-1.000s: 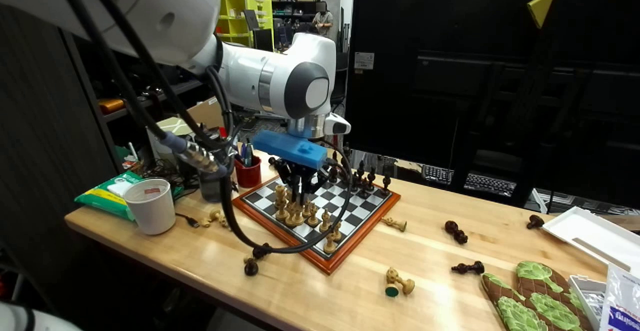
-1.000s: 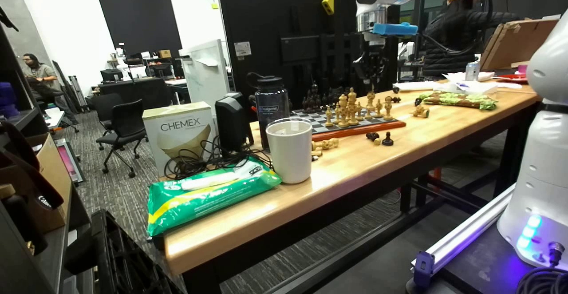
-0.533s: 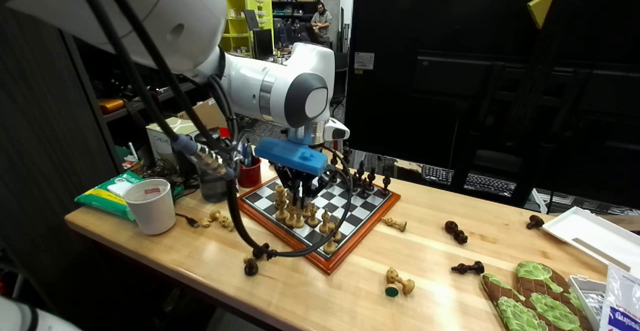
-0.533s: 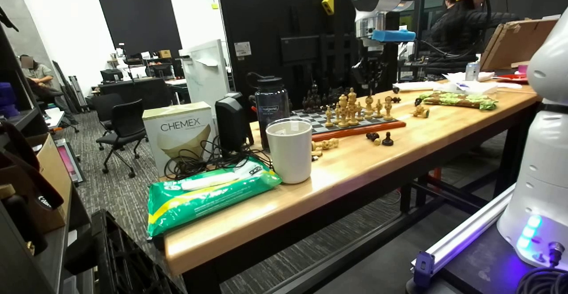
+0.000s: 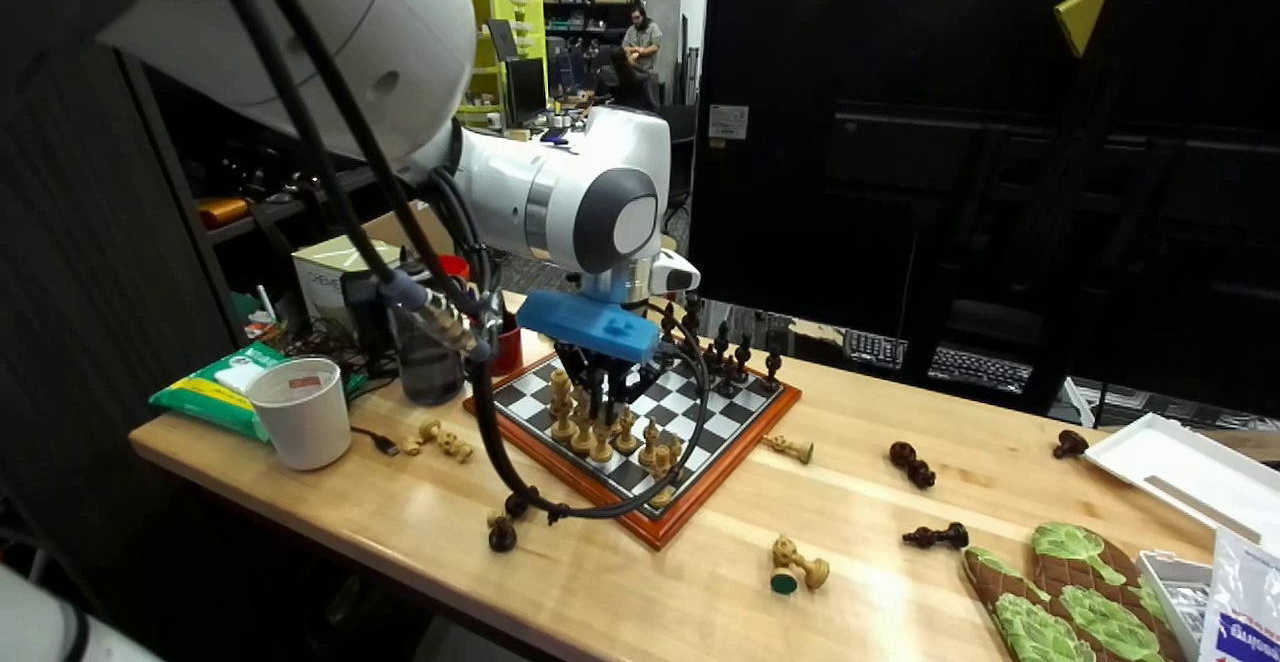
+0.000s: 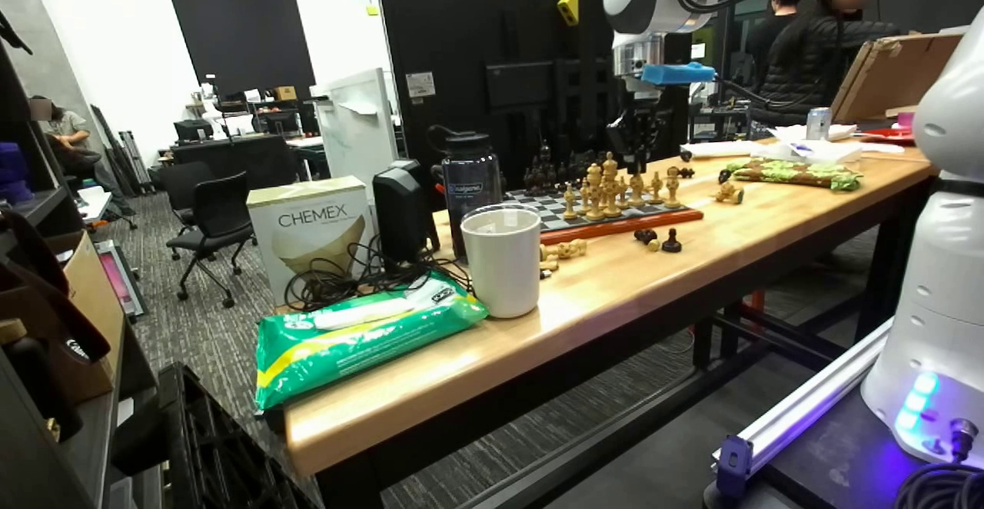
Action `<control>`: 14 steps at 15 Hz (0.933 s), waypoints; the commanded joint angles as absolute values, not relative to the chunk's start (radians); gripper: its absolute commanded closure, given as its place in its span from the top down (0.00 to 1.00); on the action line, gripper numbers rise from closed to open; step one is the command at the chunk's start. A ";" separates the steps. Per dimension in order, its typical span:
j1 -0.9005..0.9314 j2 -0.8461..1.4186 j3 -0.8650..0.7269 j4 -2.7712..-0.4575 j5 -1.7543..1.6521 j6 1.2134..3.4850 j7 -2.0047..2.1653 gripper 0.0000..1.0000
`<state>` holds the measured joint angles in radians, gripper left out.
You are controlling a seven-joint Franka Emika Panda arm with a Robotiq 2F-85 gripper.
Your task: Move the light brown chess piece backwards
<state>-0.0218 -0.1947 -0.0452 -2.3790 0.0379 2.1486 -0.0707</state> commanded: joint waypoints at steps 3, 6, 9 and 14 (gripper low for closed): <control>-0.020 -0.175 -0.045 -2.379 0.044 2.176 -0.094 0.05; -0.020 -0.169 -0.044 -2.380 0.045 2.183 -0.097 0.05; -0.019 -0.166 -0.044 -2.381 0.046 2.188 -0.101 0.44; -0.019 -0.170 -0.043 -2.379 0.045 2.181 -0.104 0.73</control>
<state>-0.0217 -0.1603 -0.0452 -2.3788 0.0379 2.1790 -0.0891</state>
